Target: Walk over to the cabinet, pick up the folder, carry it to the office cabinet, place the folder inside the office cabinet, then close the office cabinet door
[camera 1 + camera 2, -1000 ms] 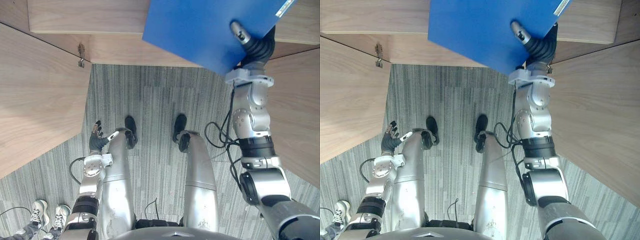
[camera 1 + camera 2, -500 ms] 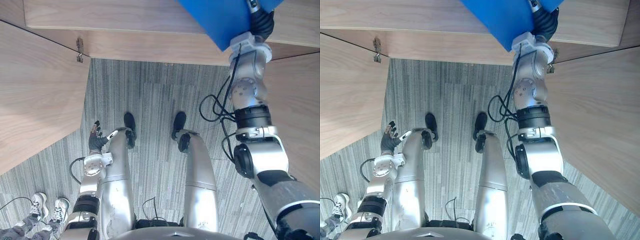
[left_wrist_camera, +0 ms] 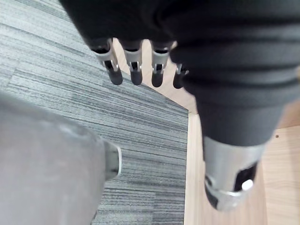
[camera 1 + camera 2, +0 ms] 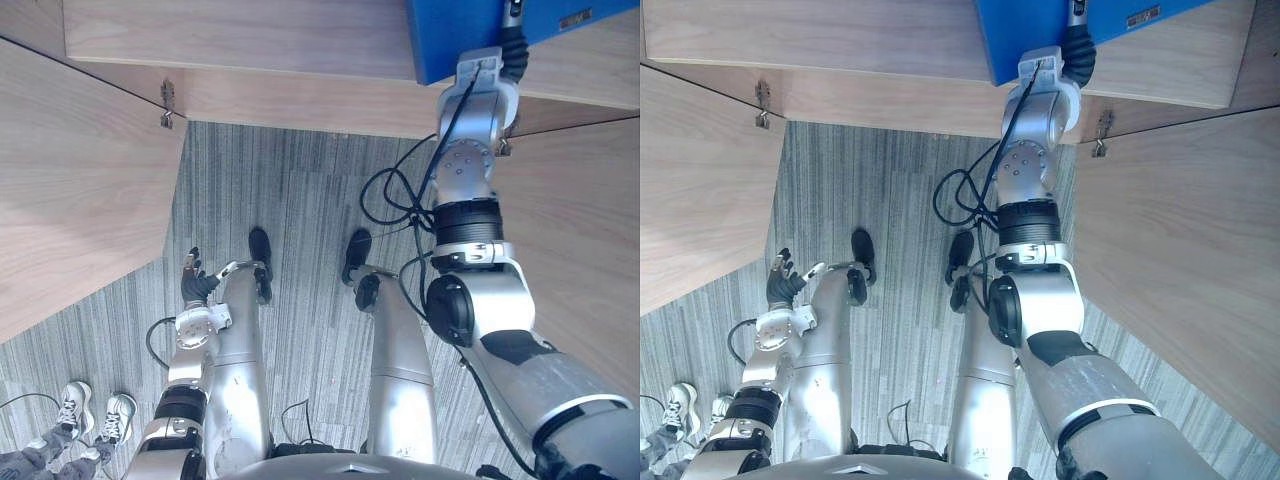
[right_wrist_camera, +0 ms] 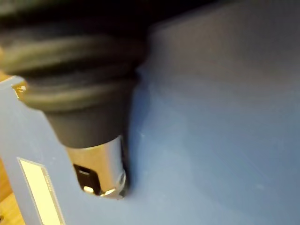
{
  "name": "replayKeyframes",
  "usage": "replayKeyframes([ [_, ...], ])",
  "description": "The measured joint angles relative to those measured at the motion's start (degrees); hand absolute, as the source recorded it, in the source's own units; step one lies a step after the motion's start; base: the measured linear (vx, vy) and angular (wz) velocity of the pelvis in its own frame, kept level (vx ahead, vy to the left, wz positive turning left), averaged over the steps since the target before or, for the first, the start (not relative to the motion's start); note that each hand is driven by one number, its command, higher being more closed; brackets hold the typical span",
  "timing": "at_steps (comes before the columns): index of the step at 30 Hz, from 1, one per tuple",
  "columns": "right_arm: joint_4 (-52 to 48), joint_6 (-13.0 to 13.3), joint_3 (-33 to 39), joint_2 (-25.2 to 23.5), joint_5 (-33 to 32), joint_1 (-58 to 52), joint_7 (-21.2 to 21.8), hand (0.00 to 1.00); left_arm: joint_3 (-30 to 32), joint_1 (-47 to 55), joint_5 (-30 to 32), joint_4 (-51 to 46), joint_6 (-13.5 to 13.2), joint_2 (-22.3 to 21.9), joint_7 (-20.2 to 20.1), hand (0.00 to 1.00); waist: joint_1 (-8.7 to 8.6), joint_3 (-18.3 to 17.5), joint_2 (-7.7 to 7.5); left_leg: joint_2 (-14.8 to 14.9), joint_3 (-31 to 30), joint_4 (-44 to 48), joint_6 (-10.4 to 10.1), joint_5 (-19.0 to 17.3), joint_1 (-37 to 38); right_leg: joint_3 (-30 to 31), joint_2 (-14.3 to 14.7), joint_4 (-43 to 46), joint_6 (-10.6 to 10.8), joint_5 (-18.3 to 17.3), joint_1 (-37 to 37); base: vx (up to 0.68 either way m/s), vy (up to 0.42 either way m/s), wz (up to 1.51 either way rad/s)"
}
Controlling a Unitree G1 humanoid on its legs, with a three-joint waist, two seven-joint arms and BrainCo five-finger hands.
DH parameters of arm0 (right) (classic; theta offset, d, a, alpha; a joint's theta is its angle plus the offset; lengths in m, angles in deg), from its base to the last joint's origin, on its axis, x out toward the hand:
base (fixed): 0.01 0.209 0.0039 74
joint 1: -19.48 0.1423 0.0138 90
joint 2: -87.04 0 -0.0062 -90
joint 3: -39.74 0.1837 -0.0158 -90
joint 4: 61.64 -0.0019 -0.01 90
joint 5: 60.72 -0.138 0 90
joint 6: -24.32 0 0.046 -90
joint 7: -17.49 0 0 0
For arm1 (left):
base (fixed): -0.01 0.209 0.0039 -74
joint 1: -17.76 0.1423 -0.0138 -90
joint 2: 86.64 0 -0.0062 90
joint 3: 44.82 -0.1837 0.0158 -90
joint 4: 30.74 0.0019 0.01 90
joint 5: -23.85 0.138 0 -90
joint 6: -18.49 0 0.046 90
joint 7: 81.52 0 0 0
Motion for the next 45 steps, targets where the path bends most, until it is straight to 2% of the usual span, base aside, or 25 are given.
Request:
replayKeyframes([
  [8, -0.1, 1.6, 1.2, -1.7, -1.3, 0.2, -2.1, 0.0, -1.7, -0.6, 0.0, -0.3, 0.0, -3.0, 1.5, 0.0, 0.28, -1.0, 0.91, 0.0, -0.1, -1.6, -0.4, 1.0, 0.6, -0.4, 0.1, -1.0, -0.4, 0.5, 0.5, -0.01, 0.0, 0.01],
  [19, 0.1, 1.2, -1.2, -1.3, -1.0, 0.2, -2.0, 0.0, -2.0, -0.5, 0.0, -0.2, 0.4, -4.3, 1.7, 0.0, 0.54, -1.0, 0.95, -0.3, -0.9, -4.3, -1.4, 2.9, 1.9, -1.6, 0.1, -2.3, -1.1, 0.9, 1.6, -0.01, -0.012, 0.04],
  [23, 2.7, -1.8, -4.2, 0.2, 3.5, 0.4, 0.2, 0.0, -2.0, -0.5, 0.0, -0.2, 0.4, -4.3, 1.7, 0.0, 0.53, -1.0, 0.95, -0.3, -0.9, -4.8, -1.4, 3.1, 2.0, -1.6, 0.1, -2.4, -1.3, 1.0, 1.7, 0.0, 0.0, 0.0],
  [24, 3.1, -3.3, -5.1, 0.9, 5.0, 0.5, 0.6, 0.0, -2.0, -0.5, 0.0, -0.2, 0.4, -4.3, 1.7, 0.0, 0.49, -1.0, 0.95, -0.3, -0.9, -4.8, -1.4, 3.1, 2.0, -1.7, 0.1, -2.4, -1.3, 1.0, 1.7, 0.0, 0.0, 0.0],
  [25, 5.1, -4.8, -6.0, 1.6, 7.4, 1.6, 1.6, 0.0, -1.9, -0.5, 0.0, -0.1, 0.4, -4.3, 1.7, 0.0, 0.2, -1.0, 0.94, -0.2, -0.9, -4.8, -1.4, 3.1, 2.0, -1.7, 0.1, -2.5, -1.4, 1.1, 1.8, 0.0, 0.0, 0.0],
  [30, 9.6, -8.8, -7.8, 4.2, 12.9, 4.6, 4.0, 0.0, -2.9, -0.6, 0.0, 0.7, 0.4, -3.8, 1.6, 0.0, -0.5, -1.0, 0.95, -0.2, 0.1, -5.5, -0.8, 3.6, 2.5, -1.4, 0.1, -3.9, -1.1, 2.3, 2.2, -0.01, 0.008, -0.02],
  [37, 13.5, -11.0, -8.5, 8.0, 14.8, 4.6, 6.8, 0.0, -2.9, -0.8, -0.1, 3.7, 0.2, -2.9, 1.6, 0.0, -1.11, -1.1, 0.95, -0.2, 1.0, -7.2, -0.1, 4.1, 4.5, -1.5, 0.2, -8.0, -0.3, 4.4, 5.3, -0.02, 0.033, -0.04],
  [43, 15.6, -15.0, -12.3, 14.6, 29.3, 4.0, 11.7, 0.0, -2.7, -0.7, -1.0, 4.9, 0.3, -1.2, 0.5, 0.0, -1.92, -1.1, 0.94, -0.2, 1.9, -7.9, 0.4, 4.4, 5.3, -1.2, 0.1, -9.6, 0.2, 5.7, 6.5, 0.0, 0.013, -0.03],
  [45, 15.6, -15.5, -12.3, 15.7, 31.4, 3.4, 12.5, 0.0, -2.6, -0.8, -1.0, 5.1, 0.4, -1.1, 0.4, 0.0, -1.96, -1.1, 0.94, -0.2, 1.9, -7.9, 0.4, 4.4, 5.4, -1.2, 0.1, -9.6, 0.2, 5.7, 6.6, 0.0, 0.0, 0.0],
])
